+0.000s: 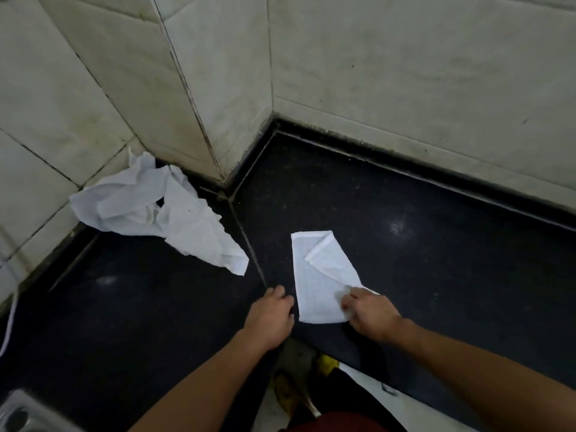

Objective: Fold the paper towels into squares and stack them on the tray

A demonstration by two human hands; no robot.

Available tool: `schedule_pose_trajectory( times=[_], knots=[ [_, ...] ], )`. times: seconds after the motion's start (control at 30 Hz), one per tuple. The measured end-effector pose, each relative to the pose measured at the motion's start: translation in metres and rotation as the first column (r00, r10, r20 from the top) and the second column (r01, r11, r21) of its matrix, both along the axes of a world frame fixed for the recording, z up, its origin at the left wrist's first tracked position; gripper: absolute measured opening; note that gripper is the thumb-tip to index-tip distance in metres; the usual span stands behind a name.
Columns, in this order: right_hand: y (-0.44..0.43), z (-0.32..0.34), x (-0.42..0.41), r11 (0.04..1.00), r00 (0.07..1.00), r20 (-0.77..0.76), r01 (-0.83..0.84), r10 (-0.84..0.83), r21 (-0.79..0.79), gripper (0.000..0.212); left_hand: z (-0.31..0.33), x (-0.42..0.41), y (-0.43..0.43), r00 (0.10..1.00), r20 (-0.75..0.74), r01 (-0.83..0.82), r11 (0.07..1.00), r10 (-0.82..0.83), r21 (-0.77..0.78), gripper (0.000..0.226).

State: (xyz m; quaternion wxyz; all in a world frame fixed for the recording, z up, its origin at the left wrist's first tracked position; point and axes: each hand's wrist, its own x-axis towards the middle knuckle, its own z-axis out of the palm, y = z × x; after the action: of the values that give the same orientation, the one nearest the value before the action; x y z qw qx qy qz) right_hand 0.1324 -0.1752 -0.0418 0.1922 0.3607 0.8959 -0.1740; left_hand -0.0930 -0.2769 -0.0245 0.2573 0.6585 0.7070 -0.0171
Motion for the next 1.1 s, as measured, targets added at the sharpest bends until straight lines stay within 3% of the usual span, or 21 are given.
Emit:
schedule_pose_trajectory(
  times=[0.2,0.3,0.37,0.43,0.57,0.63,0.73,0.8,0.9,1.0,1.1],
  knots=[
    [0.024,0.007,-0.026,0.986,0.984,-0.124,0.14,-0.129,0.088,0.042,-0.01,0.017,0.007,0.992,-0.081,0.098,0.995,-0.099,-0.018,0.038],
    [0.041,0.002,-0.047,0.985,0.991,-0.061,0.125,-0.119,0.122,0.047,-0.012,0.022,0.019,0.984,-0.115,0.13,0.99,-0.134,-0.047,0.047],
    [0.046,-0.002,-0.054,0.985,0.993,-0.024,0.122,-0.12,0.124,0.044,-0.014,0.024,0.023,0.977,-0.13,0.159,0.985,-0.167,-0.069,0.049],
    [0.051,-0.006,-0.051,0.97,0.974,-0.068,0.223,-0.217,0.098,0.035,-0.017,0.028,0.023,0.977,-0.129,0.157,0.984,-0.168,-0.088,0.049],
    [0.073,-0.008,-0.026,0.789,0.755,-0.253,0.611,-0.605,-0.063,0.021,-0.017,0.031,0.022,0.979,-0.125,0.147,0.983,-0.161,-0.107,0.048],
    [0.089,-0.006,-0.012,0.728,0.692,-0.254,0.681,-0.676,-0.082,0.024,-0.016,0.03,0.023,0.979,-0.125,0.145,0.982,-0.16,-0.12,0.047],
    [0.107,-0.006,0.007,0.686,0.667,-0.181,0.725,-0.723,-0.066,0.036,-0.013,0.03,0.03,0.978,-0.129,0.147,0.977,-0.167,-0.152,0.039],
    [0.111,-0.007,0.015,0.684,0.673,-0.142,0.728,-0.726,-0.048,0.042,-0.011,0.03,0.038,0.975,-0.143,0.15,0.979,-0.169,-0.134,0.032],
    [0.111,-0.006,0.021,0.747,0.732,-0.231,0.664,-0.641,0.033,0.047,-0.009,0.026,0.057,0.979,-0.158,0.123,0.991,-0.13,-0.053,0.037],
    [0.106,-0.003,0.01,0.899,0.871,-0.311,0.427,-0.38,0.097,0.044,-0.007,0.024,0.083,0.978,-0.174,0.109,0.994,-0.112,-0.025,0.048],
    [0.107,-0.004,-0.007,0.98,0.964,-0.199,0.191,-0.177,0.05,0.049,-0.011,0.021,0.108,0.975,-0.194,0.095,0.992,-0.109,-0.083,0.061]
  ],
)
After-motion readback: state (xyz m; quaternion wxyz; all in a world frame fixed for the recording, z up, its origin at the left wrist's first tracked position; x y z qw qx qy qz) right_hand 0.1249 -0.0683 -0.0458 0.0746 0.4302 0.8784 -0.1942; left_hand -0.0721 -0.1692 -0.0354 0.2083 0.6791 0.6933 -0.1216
